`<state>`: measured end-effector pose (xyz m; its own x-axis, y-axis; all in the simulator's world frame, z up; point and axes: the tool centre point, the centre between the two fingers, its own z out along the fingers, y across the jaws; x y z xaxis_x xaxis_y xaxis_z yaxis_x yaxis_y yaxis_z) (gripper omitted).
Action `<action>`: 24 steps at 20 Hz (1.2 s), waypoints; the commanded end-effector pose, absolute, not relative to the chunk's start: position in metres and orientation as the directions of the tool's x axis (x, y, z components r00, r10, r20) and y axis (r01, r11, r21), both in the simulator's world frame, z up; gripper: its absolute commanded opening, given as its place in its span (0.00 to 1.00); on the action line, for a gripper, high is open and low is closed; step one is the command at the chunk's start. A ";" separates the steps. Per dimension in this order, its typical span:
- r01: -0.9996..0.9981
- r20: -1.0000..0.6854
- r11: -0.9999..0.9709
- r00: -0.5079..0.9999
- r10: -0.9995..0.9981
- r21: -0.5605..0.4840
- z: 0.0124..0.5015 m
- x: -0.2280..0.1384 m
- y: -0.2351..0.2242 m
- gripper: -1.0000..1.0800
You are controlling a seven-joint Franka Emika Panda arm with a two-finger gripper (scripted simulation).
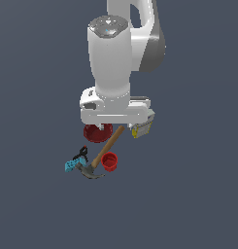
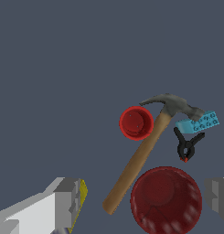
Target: Pick up a designated object from a clutter of objects.
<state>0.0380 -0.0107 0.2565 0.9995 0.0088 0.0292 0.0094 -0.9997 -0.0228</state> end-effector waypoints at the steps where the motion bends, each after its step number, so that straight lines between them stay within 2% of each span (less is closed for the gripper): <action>1: -0.017 0.025 -1.000 1.000 -0.018 -0.026 0.231 0.042 -0.032 0.96; 13: -0.148 0.006 -0.989 0.989 -0.148 -0.013 0.103 0.033 -0.146 0.96; 18: -0.176 0.002 -0.984 0.984 -0.176 -0.004 0.075 0.024 -0.171 0.96; 24: -0.188 0.000 -0.982 0.982 -0.188 0.000 0.064 0.019 -0.181 0.96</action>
